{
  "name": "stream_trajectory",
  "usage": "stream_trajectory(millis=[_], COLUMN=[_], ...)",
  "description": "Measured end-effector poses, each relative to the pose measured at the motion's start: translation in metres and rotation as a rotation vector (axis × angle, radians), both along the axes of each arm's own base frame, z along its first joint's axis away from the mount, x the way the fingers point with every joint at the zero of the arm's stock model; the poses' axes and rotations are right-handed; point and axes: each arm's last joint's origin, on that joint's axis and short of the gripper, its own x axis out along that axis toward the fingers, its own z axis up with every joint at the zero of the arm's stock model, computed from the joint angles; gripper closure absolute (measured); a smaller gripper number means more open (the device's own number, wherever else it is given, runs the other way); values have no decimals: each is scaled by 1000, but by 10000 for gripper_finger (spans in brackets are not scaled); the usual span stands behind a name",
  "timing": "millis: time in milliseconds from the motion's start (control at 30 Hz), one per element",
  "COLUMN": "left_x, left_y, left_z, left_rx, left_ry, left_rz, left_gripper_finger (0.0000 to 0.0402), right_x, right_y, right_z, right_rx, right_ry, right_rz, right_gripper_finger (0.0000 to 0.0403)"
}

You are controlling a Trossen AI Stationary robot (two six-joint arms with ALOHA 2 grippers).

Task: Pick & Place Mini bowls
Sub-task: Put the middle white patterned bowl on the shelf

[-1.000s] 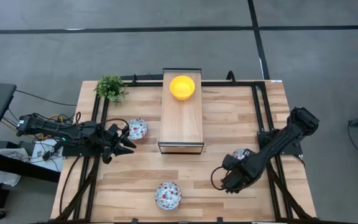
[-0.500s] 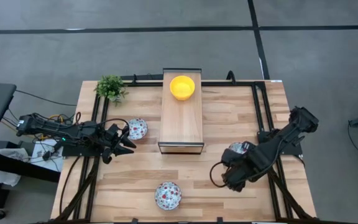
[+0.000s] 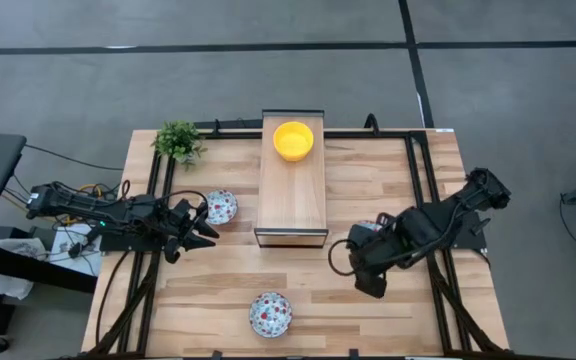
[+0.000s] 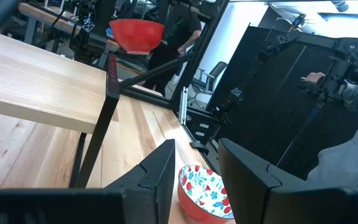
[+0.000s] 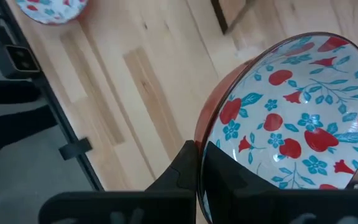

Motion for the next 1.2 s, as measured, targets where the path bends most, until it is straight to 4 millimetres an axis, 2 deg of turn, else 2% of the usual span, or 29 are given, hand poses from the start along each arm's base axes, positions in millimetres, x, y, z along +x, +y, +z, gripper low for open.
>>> stream_trajectory(millis=[233, 533, 900, 1200], left_x=[0, 0, 0, 1], left_y=[0, 0, 0, 0], left_z=[0, 0, 0, -2], left_rx=[0, 0, 0, 3], left_ry=[0, 0, 0, 17], left_rz=[0, 0, 0, 0], left_gripper_finger=[280, 280, 280, 280], right_x=[9, 26, 60, 96], right_y=[-19, -55, -97, -109], right_z=[18, 36, 29, 32], right_rx=[-46, -140, -247, -310], right_ry=[-88, -208, -231, -206], right_rz=[63, 193, 330, 441], right_gripper_finger=[403, 403, 403, 403])
